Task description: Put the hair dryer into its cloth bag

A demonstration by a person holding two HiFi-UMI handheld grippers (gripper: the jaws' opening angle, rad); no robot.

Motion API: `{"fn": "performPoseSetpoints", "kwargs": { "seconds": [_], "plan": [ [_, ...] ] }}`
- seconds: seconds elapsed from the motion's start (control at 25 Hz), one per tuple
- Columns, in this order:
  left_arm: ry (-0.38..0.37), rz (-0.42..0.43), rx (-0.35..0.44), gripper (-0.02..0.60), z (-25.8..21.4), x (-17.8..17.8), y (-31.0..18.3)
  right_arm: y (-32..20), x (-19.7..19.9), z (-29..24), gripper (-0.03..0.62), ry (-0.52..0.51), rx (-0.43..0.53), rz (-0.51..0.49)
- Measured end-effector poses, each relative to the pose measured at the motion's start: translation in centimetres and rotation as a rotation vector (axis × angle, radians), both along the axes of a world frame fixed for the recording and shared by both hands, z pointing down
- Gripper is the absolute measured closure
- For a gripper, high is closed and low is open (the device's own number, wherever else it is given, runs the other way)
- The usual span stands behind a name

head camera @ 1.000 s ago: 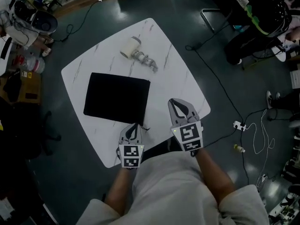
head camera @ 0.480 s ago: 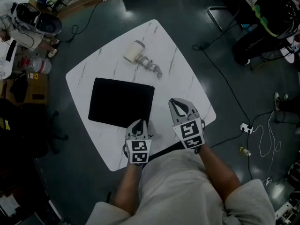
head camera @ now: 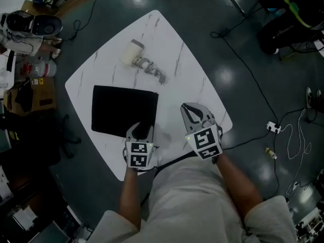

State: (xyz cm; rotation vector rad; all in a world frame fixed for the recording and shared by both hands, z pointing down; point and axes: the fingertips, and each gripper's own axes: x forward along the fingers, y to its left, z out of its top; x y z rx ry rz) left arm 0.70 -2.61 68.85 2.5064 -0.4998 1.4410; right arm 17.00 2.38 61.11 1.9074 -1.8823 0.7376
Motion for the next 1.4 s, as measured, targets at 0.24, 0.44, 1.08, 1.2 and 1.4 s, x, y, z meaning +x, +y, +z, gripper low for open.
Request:
{"fn": "performPoseSetpoints", "kwargs": {
  "seconds": [0.24,0.44,1.08,1.2,1.4],
  "plan": [
    [-0.058,-0.037,-0.151,0.416,2.4,-3.2,2.1,0.2,1.2,1.9,0.577,-0.054,-0.019,0.023],
    [-0.089,-0.016,-0.151,0.416,3.9,-3.1,2.9,0.4,1.5,1.7,0.577,-0.038,-0.028,0.016],
    [0.186,-0.175,-0.274,0.543,0.8,-2.2,1.6,-0.3,-0.6,0.6,0.577,0.013,-0.037,-0.047],
    [0.265,-0.22,-0.292,0.543,-1.1,-1.7,0.7,-0.5,-1.1,0.4,0.577,0.015,-0.033,-0.065],
    [0.232,-0.173,-0.322,0.543,-0.4,-1.5,1.4,-0.5,-2.2,0.6,0.577,-0.003,-0.039,-0.089]
  ]
}}
